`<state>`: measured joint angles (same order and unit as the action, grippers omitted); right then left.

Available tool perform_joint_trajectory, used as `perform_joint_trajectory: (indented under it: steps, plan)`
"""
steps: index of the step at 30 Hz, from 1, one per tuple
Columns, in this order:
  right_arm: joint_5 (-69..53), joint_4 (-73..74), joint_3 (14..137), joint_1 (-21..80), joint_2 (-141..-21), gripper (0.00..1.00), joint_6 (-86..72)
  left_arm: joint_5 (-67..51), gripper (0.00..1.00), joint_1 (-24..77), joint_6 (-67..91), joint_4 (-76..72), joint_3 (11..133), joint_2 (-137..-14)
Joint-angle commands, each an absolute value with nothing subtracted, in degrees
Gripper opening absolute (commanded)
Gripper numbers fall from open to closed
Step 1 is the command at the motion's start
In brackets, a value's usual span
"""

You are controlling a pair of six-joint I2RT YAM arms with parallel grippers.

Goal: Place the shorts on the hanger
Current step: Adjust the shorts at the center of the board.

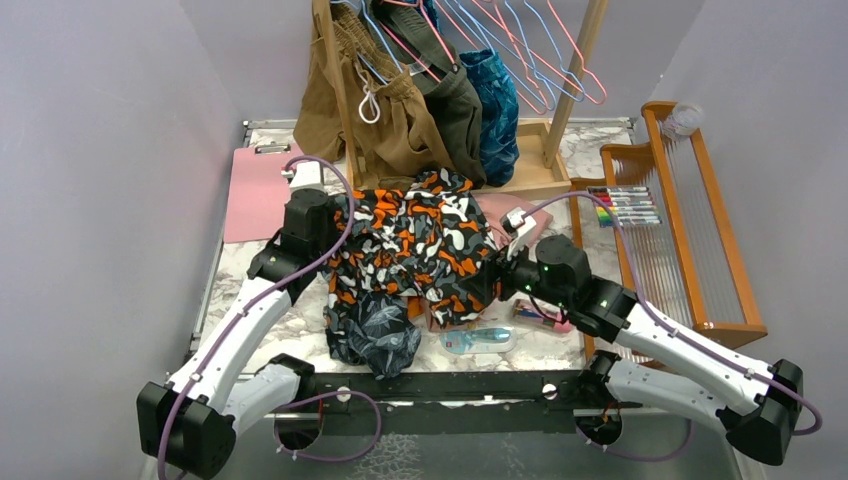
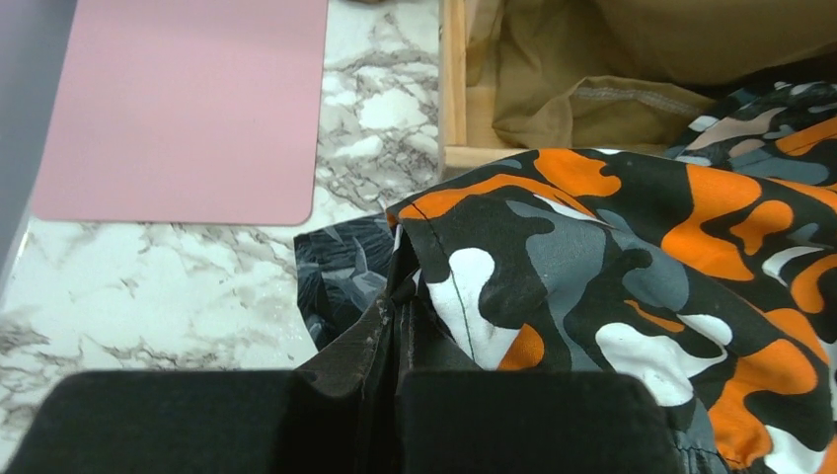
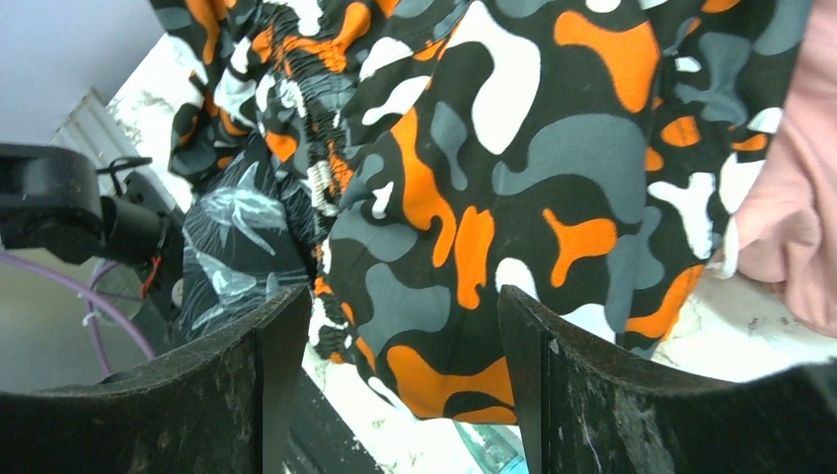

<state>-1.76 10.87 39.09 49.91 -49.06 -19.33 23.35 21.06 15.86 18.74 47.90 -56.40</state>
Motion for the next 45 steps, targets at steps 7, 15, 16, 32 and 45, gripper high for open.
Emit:
perform_joint_trajectory:
  steps: [7, 15, 16, 32, 45]
  plan:
    - [3.8, 13.3, 40.9, 59.3, -49.7, 0.7, -17.4, 20.3, 0.0, 19.1, 19.1, 14.3, 44.7, -51.9]
    - [12.2, 15.9, 46.0, 68.1, -61.1, 0.68, -14.9, 19.5, 0.0, 19.1, 18.5, 13.6, 43.9, -50.6]
    - [13.2, 16.4, 46.3, 68.2, -62.4, 0.68, -15.2, 19.5, 0.0, 19.1, 18.5, 13.6, 43.9, -50.5]
    - [30.9, 17.7, 44.9, 74.5, -76.0, 0.78, -20.9, 17.9, 0.0, 19.1, 18.4, 13.0, 43.5, -49.3]
    - [41.3, 22.2, 59.1, 74.5, -62.7, 0.01, -12.2, 10.9, 0.0, 19.2, 16.1, 9.6, 44.8, -41.1]
